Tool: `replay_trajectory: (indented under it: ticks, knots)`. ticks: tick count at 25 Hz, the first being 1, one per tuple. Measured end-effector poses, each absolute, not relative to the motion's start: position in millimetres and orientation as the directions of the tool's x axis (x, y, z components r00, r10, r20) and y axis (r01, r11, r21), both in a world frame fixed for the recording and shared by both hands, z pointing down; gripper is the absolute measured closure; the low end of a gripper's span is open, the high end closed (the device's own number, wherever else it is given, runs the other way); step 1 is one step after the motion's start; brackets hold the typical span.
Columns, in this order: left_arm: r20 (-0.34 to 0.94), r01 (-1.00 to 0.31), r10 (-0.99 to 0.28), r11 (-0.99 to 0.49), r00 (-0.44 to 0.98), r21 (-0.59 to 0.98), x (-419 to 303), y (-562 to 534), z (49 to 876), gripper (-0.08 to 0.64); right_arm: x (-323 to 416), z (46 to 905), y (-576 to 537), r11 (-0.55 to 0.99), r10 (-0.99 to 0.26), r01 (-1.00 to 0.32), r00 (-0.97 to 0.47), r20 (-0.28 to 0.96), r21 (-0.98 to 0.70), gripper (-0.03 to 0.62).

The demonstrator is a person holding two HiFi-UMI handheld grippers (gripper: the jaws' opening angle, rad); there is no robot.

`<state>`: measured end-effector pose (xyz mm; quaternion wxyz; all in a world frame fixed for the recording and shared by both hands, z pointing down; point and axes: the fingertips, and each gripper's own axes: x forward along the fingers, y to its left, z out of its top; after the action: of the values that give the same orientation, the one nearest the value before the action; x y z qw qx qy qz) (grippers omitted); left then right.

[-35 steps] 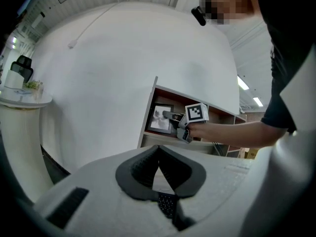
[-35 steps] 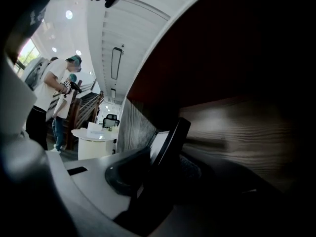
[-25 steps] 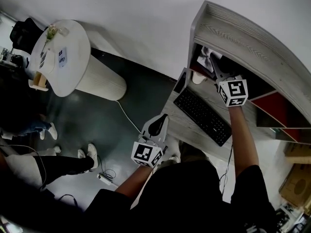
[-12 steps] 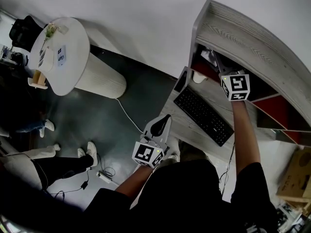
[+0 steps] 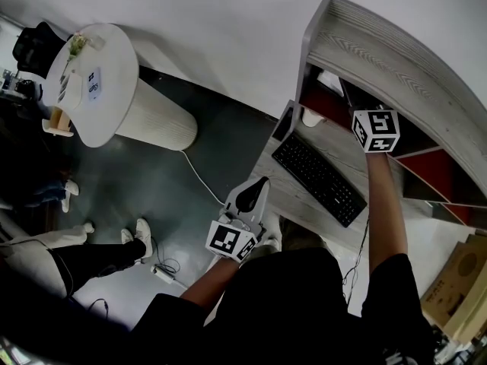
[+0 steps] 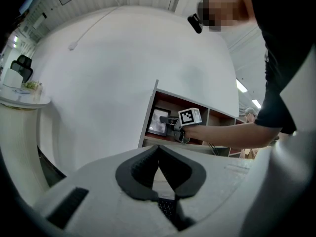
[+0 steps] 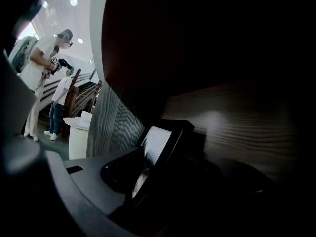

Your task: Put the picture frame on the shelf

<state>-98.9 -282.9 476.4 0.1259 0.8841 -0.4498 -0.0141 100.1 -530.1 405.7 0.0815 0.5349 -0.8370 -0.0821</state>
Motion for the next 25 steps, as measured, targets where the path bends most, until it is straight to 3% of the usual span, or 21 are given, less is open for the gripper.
replay_trajectory:
  ticks: [15,25]
  knots:
    - [0.095,-0.779,-0.789,-0.567,0.607,0.268,-96,-273,478,0.543,126,414,-519,0.342,-0.940,-0.931,-0.336,0.067,0.125,0.400]
    - [0.110,-0.781,-0.786,-0.568,0.608,0.261,-85,-264,480,0.543,113,413,-527,0.339,-0.941,-0.925,-0.330,0.078,0.172,0.400]
